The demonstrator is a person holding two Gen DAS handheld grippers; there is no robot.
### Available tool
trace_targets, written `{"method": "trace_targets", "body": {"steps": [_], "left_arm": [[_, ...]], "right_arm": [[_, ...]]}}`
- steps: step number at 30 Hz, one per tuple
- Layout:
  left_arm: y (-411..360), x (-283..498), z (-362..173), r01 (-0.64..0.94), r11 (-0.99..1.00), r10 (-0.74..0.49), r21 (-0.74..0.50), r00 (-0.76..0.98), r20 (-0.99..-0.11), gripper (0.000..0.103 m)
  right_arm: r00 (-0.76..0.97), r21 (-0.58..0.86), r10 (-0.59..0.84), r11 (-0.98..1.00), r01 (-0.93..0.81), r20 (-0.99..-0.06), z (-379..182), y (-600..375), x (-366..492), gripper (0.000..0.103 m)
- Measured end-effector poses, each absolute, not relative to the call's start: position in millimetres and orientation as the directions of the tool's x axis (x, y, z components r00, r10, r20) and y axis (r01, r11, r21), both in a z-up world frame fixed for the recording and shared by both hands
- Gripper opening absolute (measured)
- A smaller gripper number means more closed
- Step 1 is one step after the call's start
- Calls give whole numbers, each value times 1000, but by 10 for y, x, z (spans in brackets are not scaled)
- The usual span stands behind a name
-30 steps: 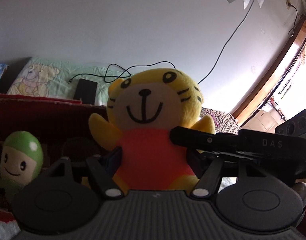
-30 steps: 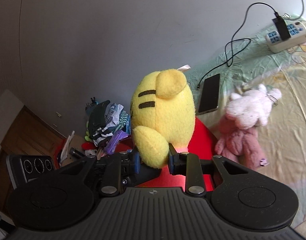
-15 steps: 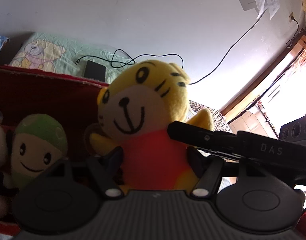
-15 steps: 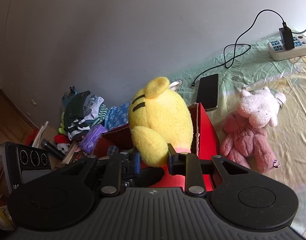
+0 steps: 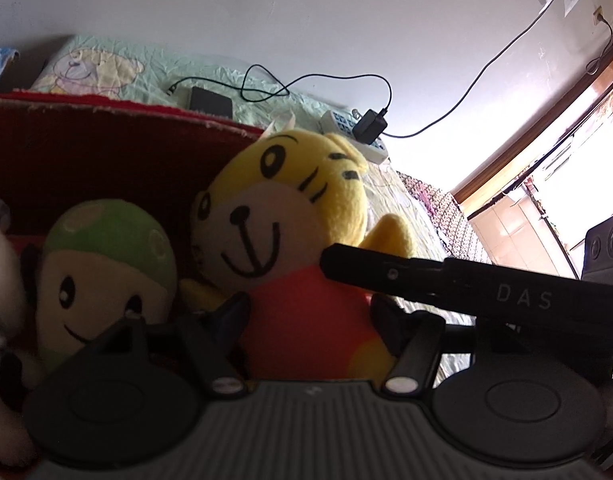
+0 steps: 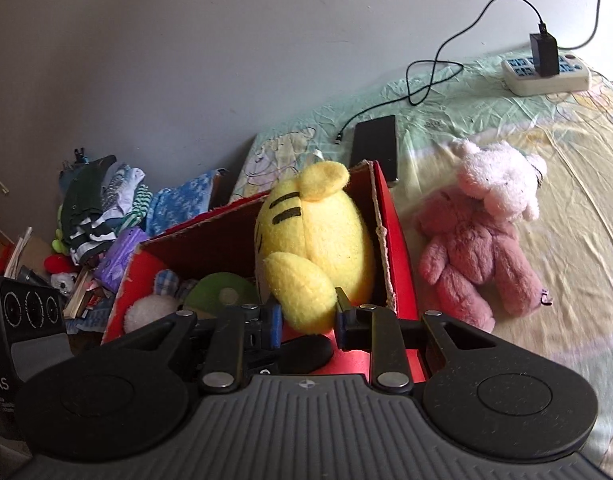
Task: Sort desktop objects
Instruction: 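Lift the yellow tiger plush with the right gripper over the red box, then lower the tiger plush into the box and open the right gripper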
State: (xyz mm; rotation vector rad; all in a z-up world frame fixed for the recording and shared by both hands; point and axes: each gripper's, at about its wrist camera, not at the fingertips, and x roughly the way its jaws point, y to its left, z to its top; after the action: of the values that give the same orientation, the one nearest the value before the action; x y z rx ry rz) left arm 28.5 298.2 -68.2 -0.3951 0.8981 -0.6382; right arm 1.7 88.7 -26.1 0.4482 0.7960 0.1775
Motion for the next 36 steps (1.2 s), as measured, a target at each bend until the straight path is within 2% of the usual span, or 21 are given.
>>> {"method": "trace_targets", "body": {"steps": [10, 12, 19, 26, 36], "left_arm": [[2894, 334, -722, 368, 759, -651, -538, 438, -620, 67], [2895, 327, -709, 363, 765, -644, -532, 437, -628, 70], [2871, 261, -638, 348, 801, -599, -488, 450, -662, 75], [2863, 105, -400, 345, 844, -536, -410, 509, -674, 95], [2821, -5, -294, 309, 885, -465, -348, 540, -702, 95]], "right_arm": [[701, 439, 276, 897, 58, -658, -341, 856, -5, 27], [704, 442, 276, 895, 60, -654, -342, 851, -12, 27], [719, 430, 266, 901, 51, -642, -314, 838, -67, 34], [743, 472, 285, 880, 46, -605, -253, 719, -152, 35], [751, 464, 283, 885, 36, -597, -246, 698, -216, 35]]}}
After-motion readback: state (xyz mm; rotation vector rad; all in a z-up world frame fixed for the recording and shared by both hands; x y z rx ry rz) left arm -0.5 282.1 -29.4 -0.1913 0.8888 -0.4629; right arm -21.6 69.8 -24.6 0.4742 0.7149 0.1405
